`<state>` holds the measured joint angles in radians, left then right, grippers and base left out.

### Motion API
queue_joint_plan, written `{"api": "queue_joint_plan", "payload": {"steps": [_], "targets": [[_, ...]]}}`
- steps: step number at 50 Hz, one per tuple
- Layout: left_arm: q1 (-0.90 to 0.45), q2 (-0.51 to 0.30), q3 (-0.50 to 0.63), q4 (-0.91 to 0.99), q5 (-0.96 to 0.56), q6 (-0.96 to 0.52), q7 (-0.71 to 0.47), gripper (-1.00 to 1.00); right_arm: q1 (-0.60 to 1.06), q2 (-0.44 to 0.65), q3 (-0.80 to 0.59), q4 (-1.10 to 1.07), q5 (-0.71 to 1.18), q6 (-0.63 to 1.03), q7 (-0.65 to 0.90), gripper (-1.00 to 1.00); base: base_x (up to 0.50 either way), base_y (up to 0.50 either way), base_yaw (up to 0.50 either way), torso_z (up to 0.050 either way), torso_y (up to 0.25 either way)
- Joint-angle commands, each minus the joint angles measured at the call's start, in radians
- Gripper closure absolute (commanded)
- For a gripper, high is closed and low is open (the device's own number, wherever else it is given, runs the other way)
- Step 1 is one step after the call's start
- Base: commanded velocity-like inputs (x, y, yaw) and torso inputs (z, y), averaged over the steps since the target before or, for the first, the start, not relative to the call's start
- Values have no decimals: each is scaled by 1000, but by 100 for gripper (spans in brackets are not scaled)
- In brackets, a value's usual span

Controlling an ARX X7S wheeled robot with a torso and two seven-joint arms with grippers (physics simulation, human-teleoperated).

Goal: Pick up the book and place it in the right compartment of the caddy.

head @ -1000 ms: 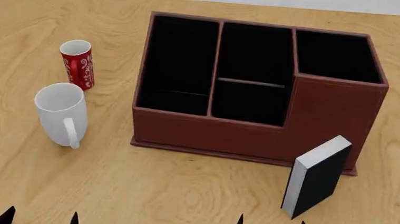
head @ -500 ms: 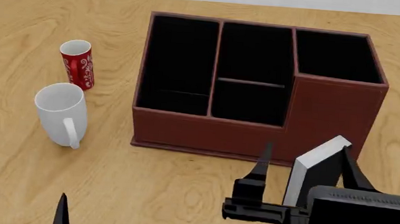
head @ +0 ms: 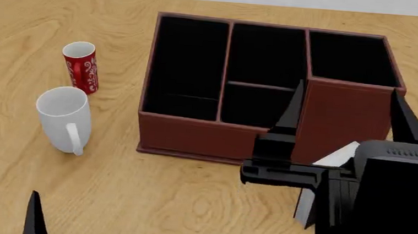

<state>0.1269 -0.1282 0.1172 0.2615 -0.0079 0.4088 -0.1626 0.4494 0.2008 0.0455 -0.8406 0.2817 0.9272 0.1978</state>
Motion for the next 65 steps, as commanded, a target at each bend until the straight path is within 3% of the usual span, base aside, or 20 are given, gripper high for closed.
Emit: {"api": "queue_joint_plan", "payload": {"steps": [1, 10, 65], "targets": [[21, -7, -4, 34, 35, 63, -38, -100, 102, 11, 40, -104, 54, 146, 18, -100, 0, 0, 0, 0, 0], [42, -11, -13, 54, 91, 154, -78, -100, 134, 16, 56, -125, 71, 195, 33, -100, 0, 0, 0, 0, 0], [56, -62, 29, 82, 62, 166, -118, -100, 138, 40, 57, -121, 120, 187, 72, -100, 198, 0, 0, 0, 0]]}}
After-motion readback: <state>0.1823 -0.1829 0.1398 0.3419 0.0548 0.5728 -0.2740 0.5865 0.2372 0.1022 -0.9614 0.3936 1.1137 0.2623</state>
